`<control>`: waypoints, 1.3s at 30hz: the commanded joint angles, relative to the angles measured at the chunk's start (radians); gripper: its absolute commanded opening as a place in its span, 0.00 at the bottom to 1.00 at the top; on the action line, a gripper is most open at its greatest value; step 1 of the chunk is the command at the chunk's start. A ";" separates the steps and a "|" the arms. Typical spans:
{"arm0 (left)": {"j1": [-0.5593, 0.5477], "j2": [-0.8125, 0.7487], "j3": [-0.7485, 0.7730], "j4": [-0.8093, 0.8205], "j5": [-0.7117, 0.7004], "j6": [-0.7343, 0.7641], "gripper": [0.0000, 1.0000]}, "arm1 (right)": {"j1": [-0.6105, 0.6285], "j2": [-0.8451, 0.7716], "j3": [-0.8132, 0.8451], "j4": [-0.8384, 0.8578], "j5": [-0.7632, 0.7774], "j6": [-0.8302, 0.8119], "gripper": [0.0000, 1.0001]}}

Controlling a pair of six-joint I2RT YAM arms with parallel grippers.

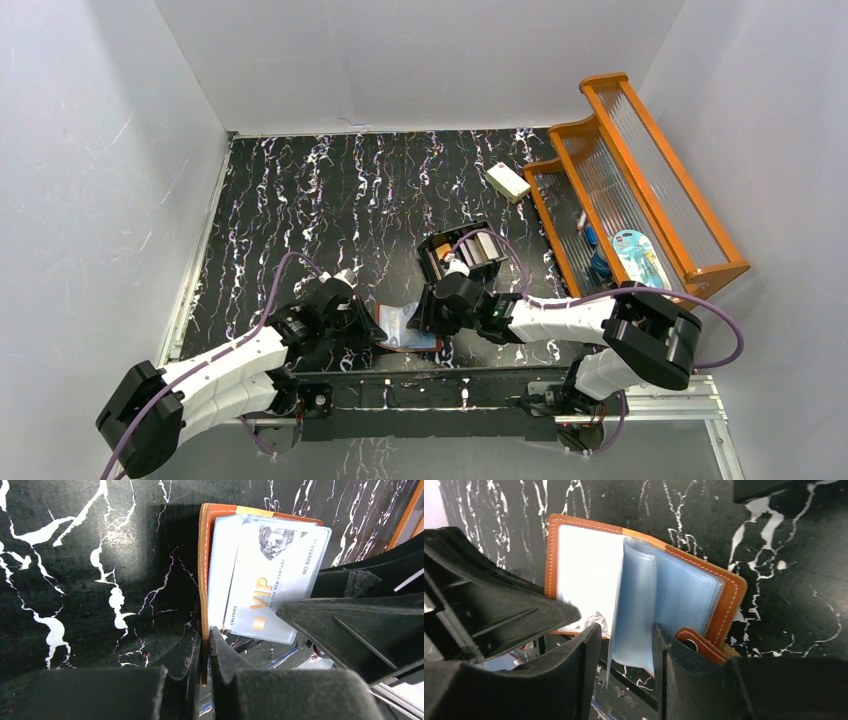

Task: Put the credit cards into the card holder
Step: Turn over the card slot in the card holder.

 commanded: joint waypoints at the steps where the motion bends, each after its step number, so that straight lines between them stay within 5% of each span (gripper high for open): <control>1: 0.000 0.019 0.017 -0.046 0.012 0.027 0.00 | -0.003 -0.043 0.012 0.109 -0.044 -0.042 0.50; 28: 0.000 -0.070 -0.046 -0.028 0.023 -0.057 0.16 | -0.002 0.067 0.051 0.279 -0.179 -0.080 0.53; 39: 0.000 -0.095 -0.046 -0.045 0.014 -0.066 0.28 | -0.002 0.054 0.054 0.143 -0.087 -0.084 0.26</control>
